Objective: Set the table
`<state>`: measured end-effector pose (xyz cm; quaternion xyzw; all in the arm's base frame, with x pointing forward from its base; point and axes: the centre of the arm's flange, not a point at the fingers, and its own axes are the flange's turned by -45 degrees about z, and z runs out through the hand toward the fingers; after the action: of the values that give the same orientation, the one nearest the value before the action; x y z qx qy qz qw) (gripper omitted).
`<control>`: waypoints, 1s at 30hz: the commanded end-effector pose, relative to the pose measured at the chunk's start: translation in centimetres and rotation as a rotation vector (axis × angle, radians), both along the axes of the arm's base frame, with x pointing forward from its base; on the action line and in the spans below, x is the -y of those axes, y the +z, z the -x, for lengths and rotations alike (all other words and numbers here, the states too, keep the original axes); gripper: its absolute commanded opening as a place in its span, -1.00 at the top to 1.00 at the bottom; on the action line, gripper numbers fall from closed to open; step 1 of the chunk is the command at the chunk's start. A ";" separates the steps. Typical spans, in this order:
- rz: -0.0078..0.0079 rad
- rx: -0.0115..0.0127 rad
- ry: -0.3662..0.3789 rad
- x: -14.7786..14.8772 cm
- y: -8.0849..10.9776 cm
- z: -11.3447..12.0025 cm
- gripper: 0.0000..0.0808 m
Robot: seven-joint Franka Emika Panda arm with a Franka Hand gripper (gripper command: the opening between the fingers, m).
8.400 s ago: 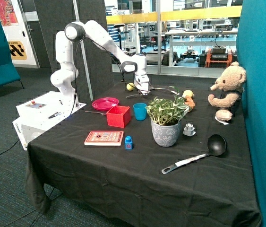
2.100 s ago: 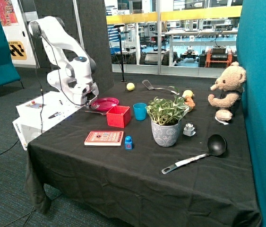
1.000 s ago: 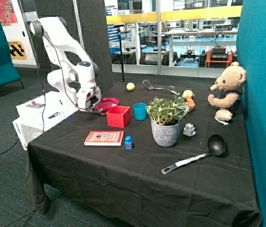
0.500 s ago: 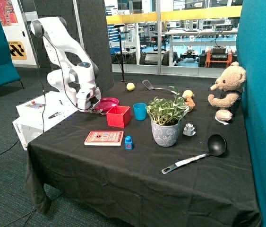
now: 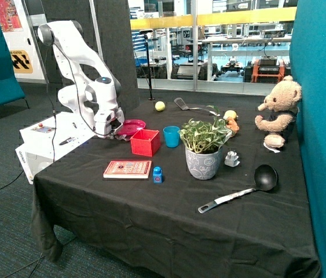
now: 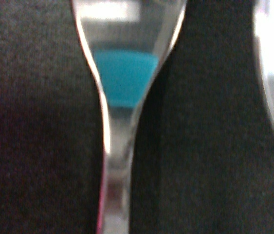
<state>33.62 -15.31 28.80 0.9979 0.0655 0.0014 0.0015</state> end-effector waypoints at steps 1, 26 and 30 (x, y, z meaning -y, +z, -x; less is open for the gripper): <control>-0.0027 -0.0030 0.010 -0.3 -0.2 -1.0 1.00; -0.0027 -0.0031 0.013 -0.9 -1.0 -1.1 1.00; -0.0027 -0.0031 0.014 -1.0 -1.1 -1.1 1.00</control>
<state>34.74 -14.66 27.95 0.9975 0.0707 -0.0010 -0.0010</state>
